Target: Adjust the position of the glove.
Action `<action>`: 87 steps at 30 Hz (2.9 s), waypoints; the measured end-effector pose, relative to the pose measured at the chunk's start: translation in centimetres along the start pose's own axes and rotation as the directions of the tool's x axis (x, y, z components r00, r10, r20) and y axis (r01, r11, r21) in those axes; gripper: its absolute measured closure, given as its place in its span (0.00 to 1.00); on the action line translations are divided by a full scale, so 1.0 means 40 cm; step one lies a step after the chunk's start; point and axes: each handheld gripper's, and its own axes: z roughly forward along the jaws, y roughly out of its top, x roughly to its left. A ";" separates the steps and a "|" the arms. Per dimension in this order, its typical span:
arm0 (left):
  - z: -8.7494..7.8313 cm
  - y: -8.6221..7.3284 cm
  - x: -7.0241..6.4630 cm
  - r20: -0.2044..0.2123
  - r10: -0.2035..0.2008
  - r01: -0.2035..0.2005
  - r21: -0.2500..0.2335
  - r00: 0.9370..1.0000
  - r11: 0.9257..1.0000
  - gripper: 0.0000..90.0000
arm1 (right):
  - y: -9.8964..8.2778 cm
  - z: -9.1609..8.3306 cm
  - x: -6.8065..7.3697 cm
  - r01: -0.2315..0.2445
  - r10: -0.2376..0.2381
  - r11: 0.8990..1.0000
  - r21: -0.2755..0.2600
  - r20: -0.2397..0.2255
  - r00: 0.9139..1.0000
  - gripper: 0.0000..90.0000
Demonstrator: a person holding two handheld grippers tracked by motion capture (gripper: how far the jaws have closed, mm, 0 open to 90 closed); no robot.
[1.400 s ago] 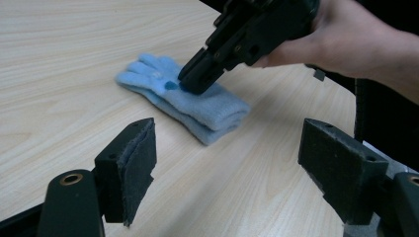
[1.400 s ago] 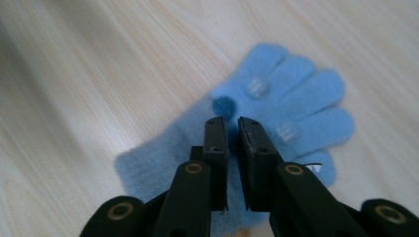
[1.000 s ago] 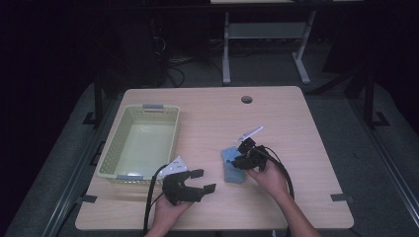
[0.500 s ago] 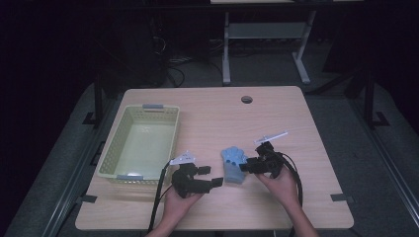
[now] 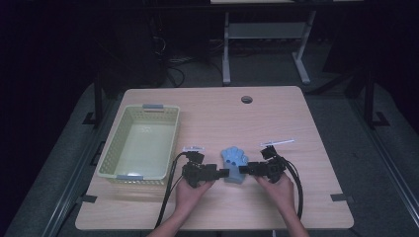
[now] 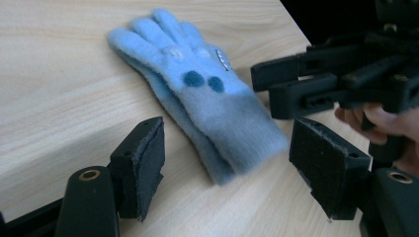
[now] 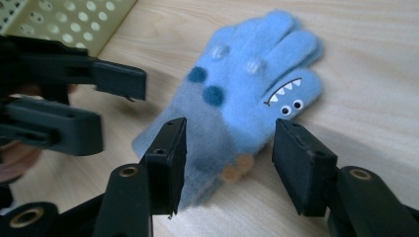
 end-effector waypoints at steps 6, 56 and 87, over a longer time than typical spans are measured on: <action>0.028 0.006 0.018 0.015 -0.074 0.074 0.019 0.997 0.997 0.41 | -0.006 0.004 -0.005 -0.017 0.017 1.000 -0.003 -0.017 1.000 0.54; 0.069 -0.001 0.052 0.108 -0.149 0.142 0.069 0.983 0.987 0.73 | -0.030 0.047 -0.003 -0.107 0.106 0.994 -0.006 -0.051 0.993 0.70; 0.062 0.005 0.070 0.182 -0.177 0.167 0.065 0.967 0.984 0.79 | -0.025 0.040 -0.009 -0.131 0.124 0.991 -0.041 -0.150 0.981 0.85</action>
